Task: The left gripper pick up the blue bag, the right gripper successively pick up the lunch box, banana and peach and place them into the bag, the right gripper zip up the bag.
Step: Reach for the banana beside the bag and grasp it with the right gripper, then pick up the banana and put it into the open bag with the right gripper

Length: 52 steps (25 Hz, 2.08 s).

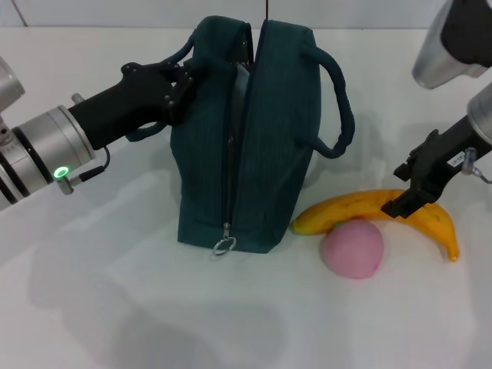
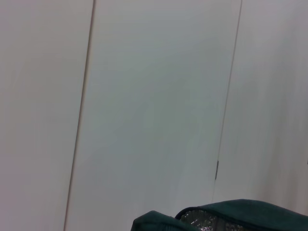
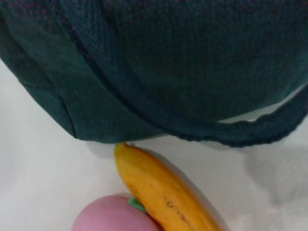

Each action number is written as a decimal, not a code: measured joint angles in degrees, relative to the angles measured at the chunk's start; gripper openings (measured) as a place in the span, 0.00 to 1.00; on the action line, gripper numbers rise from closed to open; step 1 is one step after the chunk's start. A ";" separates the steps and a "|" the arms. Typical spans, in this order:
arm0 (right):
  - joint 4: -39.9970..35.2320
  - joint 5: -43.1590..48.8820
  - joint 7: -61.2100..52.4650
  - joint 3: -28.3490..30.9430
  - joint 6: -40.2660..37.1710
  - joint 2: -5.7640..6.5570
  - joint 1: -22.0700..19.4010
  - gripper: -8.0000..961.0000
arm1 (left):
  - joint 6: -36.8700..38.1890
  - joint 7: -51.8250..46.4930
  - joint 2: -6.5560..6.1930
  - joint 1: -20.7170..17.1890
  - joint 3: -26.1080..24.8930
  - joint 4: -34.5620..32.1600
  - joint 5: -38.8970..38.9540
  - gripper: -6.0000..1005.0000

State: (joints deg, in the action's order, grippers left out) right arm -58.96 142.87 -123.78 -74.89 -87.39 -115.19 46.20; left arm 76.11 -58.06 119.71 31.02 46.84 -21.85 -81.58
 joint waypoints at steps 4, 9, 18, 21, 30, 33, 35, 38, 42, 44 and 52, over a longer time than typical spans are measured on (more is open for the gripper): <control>0.63 0.70 -0.01 -2.81 1.06 -0.07 0.54 0.66 | -0.24 0.06 0.00 0.32 0.00 0.02 0.02 0.05; 1.92 1.21 -0.20 -5.97 3.32 -0.13 1.22 0.65 | -0.64 0.06 0.01 0.47 0.00 -0.17 0.10 0.05; 5.67 1.53 0.20 -7.13 5.73 -0.24 2.40 0.62 | -0.64 0.06 0.07 1.23 0.00 0.03 0.88 0.05; 5.58 1.35 0.24 -7.88 5.87 -0.35 2.40 0.61 | -0.64 0.06 0.08 1.24 0.00 0.05 0.98 0.05; 5.21 0.83 0.51 -7.83 7.24 -0.49 1.85 0.59 | -0.70 0.83 0.09 1.19 0.03 0.05 1.42 0.05; 5.18 0.58 0.59 -5.64 7.87 -0.47 1.54 0.53 | -0.70 0.85 0.09 1.07 0.01 0.05 1.48 0.05; 5.00 -0.17 0.87 -0.97 8.01 -0.41 1.14 0.48 | -0.69 0.85 0.09 1.04 0.00 0.05 1.52 0.05; 4.12 -2.20 2.22 7.61 8.03 -0.23 -0.13 0.48 | -0.49 0.85 0.09 1.03 0.00 0.05 1.52 0.05; 2.05 -5.14 4.29 17.47 7.98 -0.08 -2.83 0.47 | -0.31 0.85 0.09 0.83 0.04 -0.07 1.52 0.05; 1.52 -5.67 4.54 20.79 8.04 -0.03 -3.83 0.47 | -0.26 0.85 0.08 0.73 0.02 -0.09 1.52 0.05; 1.25 -6.90 5.53 27.27 9.00 -0.21 -5.95 0.47 | -0.09 0.85 0.08 0.63 0.00 -0.21 1.53 0.05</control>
State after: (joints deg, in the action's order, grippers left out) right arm -57.71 135.97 -118.24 -47.62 -78.39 -115.40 40.25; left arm 76.02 -57.21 119.79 31.65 46.84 -22.06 -80.05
